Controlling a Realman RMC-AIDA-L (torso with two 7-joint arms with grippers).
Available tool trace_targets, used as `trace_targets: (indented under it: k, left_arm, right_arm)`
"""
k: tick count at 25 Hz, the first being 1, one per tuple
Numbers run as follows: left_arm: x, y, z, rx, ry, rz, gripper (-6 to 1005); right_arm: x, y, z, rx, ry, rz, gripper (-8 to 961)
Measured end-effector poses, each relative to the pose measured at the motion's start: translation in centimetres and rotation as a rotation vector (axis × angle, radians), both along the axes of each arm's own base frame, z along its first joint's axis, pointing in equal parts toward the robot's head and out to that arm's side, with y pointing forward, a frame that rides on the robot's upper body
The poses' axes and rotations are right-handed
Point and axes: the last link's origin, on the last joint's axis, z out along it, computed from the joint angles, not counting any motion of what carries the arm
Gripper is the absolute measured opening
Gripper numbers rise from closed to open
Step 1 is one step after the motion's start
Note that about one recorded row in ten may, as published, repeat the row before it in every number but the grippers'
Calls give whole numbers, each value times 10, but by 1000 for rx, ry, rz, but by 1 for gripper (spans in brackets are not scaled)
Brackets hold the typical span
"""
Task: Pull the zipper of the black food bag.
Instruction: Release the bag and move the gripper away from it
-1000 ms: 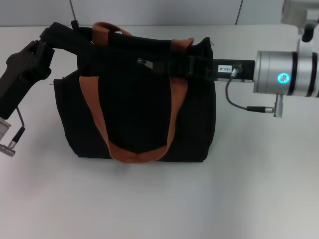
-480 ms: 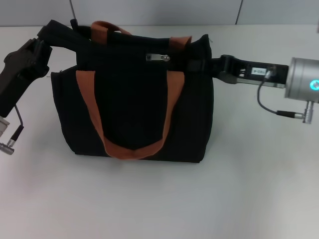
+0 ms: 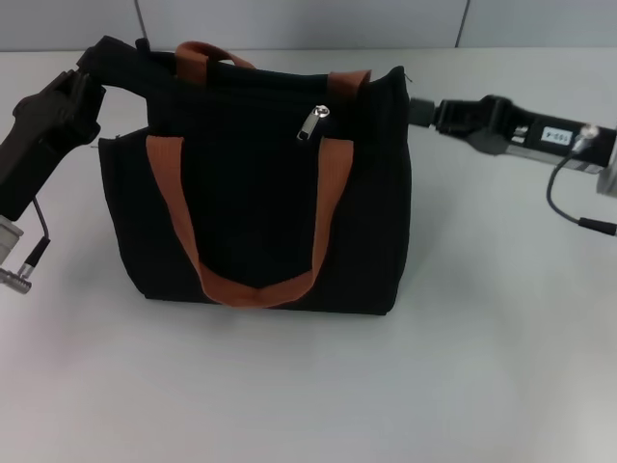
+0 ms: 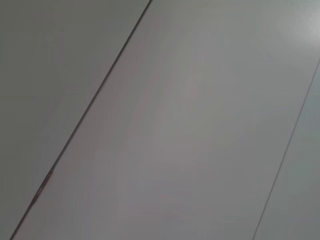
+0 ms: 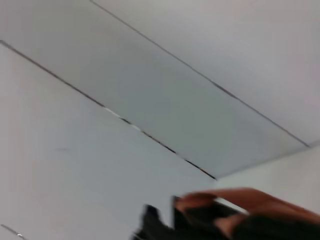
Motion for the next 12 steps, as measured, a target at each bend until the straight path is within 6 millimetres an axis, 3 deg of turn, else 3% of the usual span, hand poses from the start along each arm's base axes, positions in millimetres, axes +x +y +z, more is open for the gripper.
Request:
trace_targets:
  k: [6, 12]
  left_arm:
    - [4, 3, -2, -15, 1, -11, 105]
    - [17, 9, 0, -25, 53, -93, 105]
  right_arm:
    - [2, -12, 14, 174, 95, 88, -1]
    - [5, -29, 11, 316, 72, 208, 46]
